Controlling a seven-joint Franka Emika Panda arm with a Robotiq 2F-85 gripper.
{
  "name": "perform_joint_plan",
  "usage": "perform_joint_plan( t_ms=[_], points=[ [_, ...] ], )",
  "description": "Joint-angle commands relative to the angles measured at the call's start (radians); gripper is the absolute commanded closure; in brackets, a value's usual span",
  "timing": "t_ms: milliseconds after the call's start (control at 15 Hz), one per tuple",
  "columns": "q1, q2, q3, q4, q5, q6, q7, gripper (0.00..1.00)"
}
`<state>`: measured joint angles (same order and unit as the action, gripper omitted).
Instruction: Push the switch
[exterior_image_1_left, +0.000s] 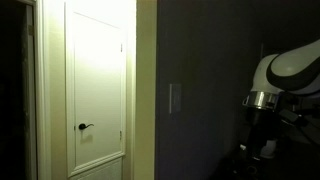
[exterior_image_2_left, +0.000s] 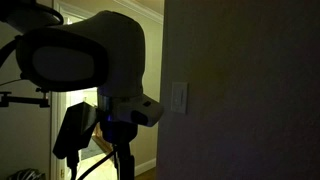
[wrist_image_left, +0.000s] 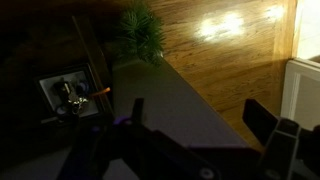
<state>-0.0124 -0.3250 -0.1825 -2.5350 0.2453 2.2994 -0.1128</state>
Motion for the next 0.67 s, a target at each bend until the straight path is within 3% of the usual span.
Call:
perform_joint_plan(
  t_ms=[0,600],
  points=[
    [-0.017,0.001,0.016,0.002,0.006,-0.004,-0.004,0.00],
    [-0.016,0.013,0.028,0.003,0.006,0.030,0.006,0.00]
  ],
)
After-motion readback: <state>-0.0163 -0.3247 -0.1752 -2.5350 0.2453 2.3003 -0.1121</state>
